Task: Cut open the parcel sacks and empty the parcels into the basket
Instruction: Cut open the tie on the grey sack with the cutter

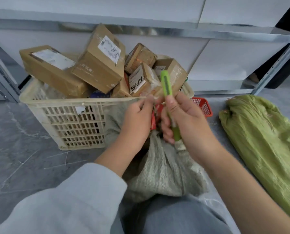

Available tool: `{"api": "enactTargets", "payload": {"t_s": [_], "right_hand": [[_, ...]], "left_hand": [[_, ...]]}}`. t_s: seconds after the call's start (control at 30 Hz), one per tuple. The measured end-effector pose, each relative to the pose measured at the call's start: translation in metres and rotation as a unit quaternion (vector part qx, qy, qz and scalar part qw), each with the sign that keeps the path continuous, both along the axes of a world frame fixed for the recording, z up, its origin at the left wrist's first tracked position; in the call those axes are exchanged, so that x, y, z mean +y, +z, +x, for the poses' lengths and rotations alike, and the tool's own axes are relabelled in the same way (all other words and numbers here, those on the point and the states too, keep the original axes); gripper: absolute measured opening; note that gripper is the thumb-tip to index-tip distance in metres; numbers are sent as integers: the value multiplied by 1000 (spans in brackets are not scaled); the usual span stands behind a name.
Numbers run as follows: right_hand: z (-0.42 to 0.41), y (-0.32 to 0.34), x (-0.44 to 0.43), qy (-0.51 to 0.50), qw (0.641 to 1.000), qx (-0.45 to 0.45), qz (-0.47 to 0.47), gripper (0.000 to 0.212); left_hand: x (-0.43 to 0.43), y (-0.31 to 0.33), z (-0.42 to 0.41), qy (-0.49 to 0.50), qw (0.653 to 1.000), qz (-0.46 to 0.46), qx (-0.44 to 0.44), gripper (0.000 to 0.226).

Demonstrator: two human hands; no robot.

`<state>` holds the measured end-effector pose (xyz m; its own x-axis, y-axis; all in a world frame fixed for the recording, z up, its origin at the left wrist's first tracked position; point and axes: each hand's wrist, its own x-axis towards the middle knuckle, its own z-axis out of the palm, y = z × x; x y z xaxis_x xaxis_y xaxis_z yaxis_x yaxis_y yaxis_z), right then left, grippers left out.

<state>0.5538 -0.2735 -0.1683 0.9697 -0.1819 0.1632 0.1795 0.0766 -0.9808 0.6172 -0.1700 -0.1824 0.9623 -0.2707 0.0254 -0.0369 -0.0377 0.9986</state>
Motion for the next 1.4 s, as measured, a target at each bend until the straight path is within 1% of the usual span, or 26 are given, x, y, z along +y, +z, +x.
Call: {"api": "enactTargets", "payload": {"t_s": [0.07, 0.13, 0.2, 0.27, 0.33, 0.37, 0.47, 0.53, 0.6, 0.63, 0.73, 0.77, 0.83, 0.87, 0.9, 0.97, 1.03, 1.07, 1.13, 1.17, 1.2, 1.23, 1.27, 1.33, 1.4], "right_hand": [[-6, -5, -20, -64, 998, 15, -13, 23], [-15, -10, -42, -117, 991, 44, -36, 24], [-25, -16, -51, -125, 987, 73, -68, 22], [-31, -27, -48, -101, 991, 71, -52, 18], [-36, -41, -47, -109, 992, 57, -14, 18], [-37, -47, -50, -125, 991, 50, 4, 16], [-40, -71, -70, -215, 974, 69, 7, 8], [-42, -102, -85, -286, 951, 120, -7, 9], [-46, -141, -96, -328, 917, 215, -72, 9], [-51, -163, -98, -321, 901, 268, -116, 10], [-71, -230, -101, -229, 852, 408, -236, 30], [-78, -249, -103, -204, 833, 441, -265, 27], [-91, -279, -105, -170, 801, 490, -300, 14], [-95, -290, -106, -160, 788, 501, -319, 15], [-99, -297, -106, -157, 782, 504, -332, 21], [-106, -305, -106, -159, 797, 483, -326, 29], [-111, -310, -109, -153, 810, 458, -332, 33], [-112, -312, -112, -151, 815, 448, -337, 27], [-112, -312, -118, -139, 810, 450, -350, 4], [-109, -309, -120, -136, 805, 456, -355, 16], [-103, -303, -121, -147, 808, 451, -349, 22], [-94, -288, -118, -178, 827, 426, -320, 22], [-83, -268, -116, -219, 852, 383, -281, 19], [-52, -211, -106, -280, 896, 256, -229, 11], [-26, -146, -91, -292, 923, 117, -222, 13]], "left_hand": [[-6, -1, 1, 35, 999, -23, 3, 44], [-11, -4, 1, 30, 999, -43, -3, 39], [-12, -8, 1, 21, 999, -44, -7, 34], [-11, -12, 3, 36, 999, -39, -11, 35], [-13, -16, 4, 66, 997, -18, -42, 39], [-15, -17, 3, 78, 994, 4, -70, 42], [-23, -17, -3, 83, 979, 88, -167, 50], [-29, -17, -5, 70, 971, 119, -195, 50], [-31, -17, -6, 64, 968, 130, -203, 47], [-30, -18, -5, 64, 970, 125, -198, 45], [-28, -22, -1, 71, 974, 114, -185, 43], [-27, -23, 0, 73, 973, 116, -184, 42], [-28, -22, -1, 74, 972, 120, -186, 42], [-29, -21, -1, 72, 972, 121, -187, 42], [-29, -21, -1, 70, 972, 120, -188, 42], [-30, -20, 0, 67, 972, 116, -193, 42], [-29, -21, 0, 63, 973, 110, -194, 42], [-29, -22, 0, 60, 974, 109, -192, 43], [-27, -22, 1, 52, 976, 107, -181, 47], [-26, -23, 1, 50, 979, 101, -172, 48], [-25, -22, 1, 51, 982, 90, -161, 47], [-24, -22, 2, 52, 984, 79, -149, 45], [-23, -22, 2, 52, 986, 69, -140, 44], [-21, -23, 4, 50, 989, 56, -128, 43], [-21, -22, 5, 40, 990, 47, -126, 44]]}}
